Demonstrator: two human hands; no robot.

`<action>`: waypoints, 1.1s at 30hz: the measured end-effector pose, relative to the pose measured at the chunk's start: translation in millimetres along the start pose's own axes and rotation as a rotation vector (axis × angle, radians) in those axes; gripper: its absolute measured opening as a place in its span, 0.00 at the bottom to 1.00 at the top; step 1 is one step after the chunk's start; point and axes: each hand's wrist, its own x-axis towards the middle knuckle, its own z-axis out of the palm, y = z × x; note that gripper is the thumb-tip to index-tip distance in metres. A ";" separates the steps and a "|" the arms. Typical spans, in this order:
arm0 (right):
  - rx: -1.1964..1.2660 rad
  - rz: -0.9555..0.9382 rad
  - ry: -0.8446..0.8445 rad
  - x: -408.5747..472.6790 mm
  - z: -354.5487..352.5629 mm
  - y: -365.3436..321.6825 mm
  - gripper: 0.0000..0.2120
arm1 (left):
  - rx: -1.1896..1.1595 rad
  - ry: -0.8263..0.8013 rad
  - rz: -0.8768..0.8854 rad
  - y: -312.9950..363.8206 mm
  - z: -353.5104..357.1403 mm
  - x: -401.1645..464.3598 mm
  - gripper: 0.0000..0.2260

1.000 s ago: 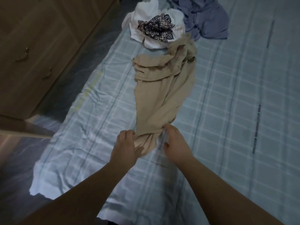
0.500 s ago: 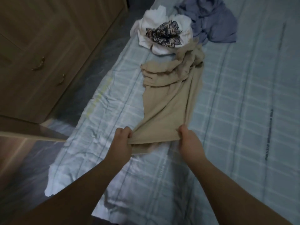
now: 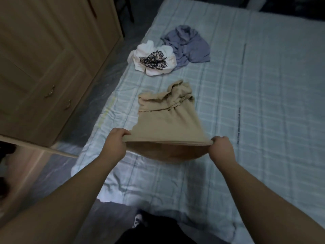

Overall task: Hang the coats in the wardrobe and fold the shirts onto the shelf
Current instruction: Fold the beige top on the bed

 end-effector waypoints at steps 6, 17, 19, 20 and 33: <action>0.622 0.110 0.072 -70.4 4.8 3.6 0.08 | -0.034 -0.035 -0.088 -23.3 -18.4 -48.5 0.20; 0.050 -0.128 -0.140 -147.6 76.7 46.7 0.12 | -0.030 -0.131 -0.240 -102.7 -6.7 -115.0 0.20; -0.101 -0.074 -0.125 -149.2 91.1 78.1 0.07 | 0.028 -0.127 -0.247 -113.9 1.2 -125.8 0.19; -0.190 -0.041 -0.132 -149.8 96.5 94.6 0.05 | 0.052 -0.129 -0.258 -120.5 5.5 -131.1 0.19; 1.050 0.524 0.073 -164.7 100.9 85.3 0.09 | -0.626 -0.052 -0.605 -121.7 40.0 -156.9 0.12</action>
